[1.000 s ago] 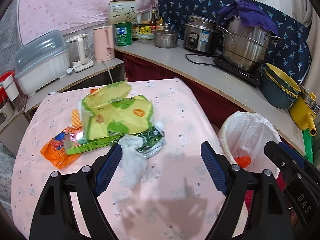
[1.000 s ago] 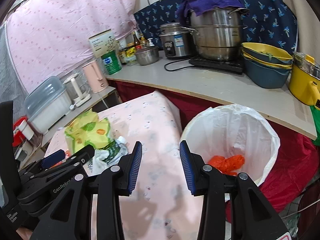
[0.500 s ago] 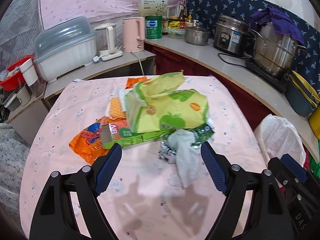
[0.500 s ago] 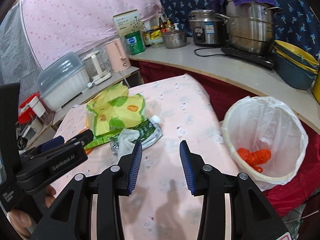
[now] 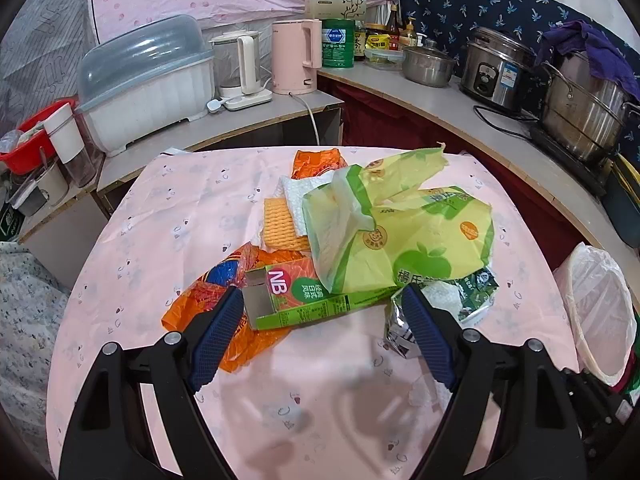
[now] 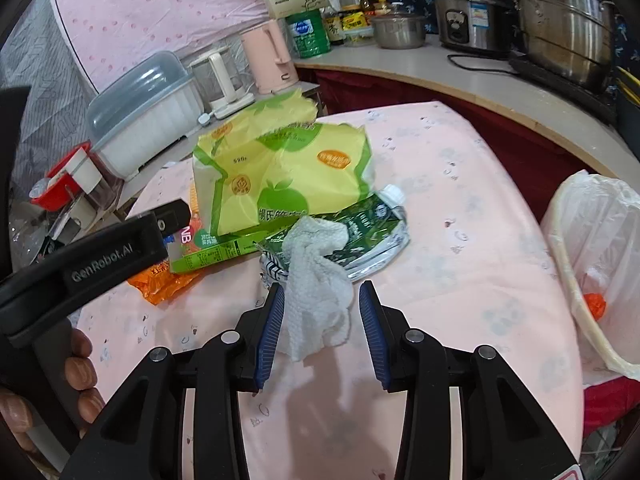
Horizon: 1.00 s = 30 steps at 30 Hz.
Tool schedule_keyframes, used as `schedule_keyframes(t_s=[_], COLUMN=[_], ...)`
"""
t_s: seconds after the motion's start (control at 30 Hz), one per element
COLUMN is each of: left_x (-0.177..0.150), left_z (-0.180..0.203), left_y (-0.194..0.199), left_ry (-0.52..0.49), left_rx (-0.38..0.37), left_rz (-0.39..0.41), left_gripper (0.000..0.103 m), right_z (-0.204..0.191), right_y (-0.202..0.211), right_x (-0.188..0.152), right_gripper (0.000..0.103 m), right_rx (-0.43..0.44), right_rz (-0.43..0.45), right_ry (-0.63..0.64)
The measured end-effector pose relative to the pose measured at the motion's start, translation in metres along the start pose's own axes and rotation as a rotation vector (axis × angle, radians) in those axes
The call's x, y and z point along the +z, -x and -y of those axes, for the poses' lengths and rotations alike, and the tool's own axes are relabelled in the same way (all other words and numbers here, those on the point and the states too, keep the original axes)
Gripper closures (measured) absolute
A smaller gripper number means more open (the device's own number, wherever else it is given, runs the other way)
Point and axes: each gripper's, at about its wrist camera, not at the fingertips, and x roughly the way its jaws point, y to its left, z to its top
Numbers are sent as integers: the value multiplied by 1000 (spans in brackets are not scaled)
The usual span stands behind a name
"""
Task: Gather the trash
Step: 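Reach to the crumpled white tissue and grasp it with the right gripper, then lift the white tissue toward the bin with the right gripper while the left grasps the yellow-green package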
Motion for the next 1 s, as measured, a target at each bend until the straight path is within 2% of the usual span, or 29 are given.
schedule_keyframes(t_s=[0.23,0.3,0.43,0.47,0.77,0.8,0.87,0.9,0.97,1.0], left_x=[8,11,18,21,41,42,43,44,43,43], left_z=[0,1,5,7,23,24,28,29,30,31], left_y=[-20,-25,-35,-37,-53,-56,-63,-67,-73,-75], left_ry=[1,1,5,6,-8,-11,-20,-20,-13,-11], left_rx=[-19,-27,-37,-42,-70,-74,-90,-98,-118,-123], left_rz=[-24,-29,-32,-31,-12,-15,-38,-53,-78,-87], left_gripper=[26,23,21,21,22,24,46,52,75,76], right_z=[-8,-8,-6,-4,19,22,26,29,34,35], right_y=[-32,-38,-45,-45,-11,-9,-6,-5,-6,-7], right_x=[-1,-1,-1,-1,20,22,26,28,30,29], right_gripper=[65,67,95,97,99,99,99,99,99,99], right_rx=[13,15,23,26,16,13,6,1,-6,-9], right_rz=[-60,-72,-87,-86,29,37,46,49,48,47], right_ry=[9,8,11,7,-61,-65,-73,-78,-88,-93])
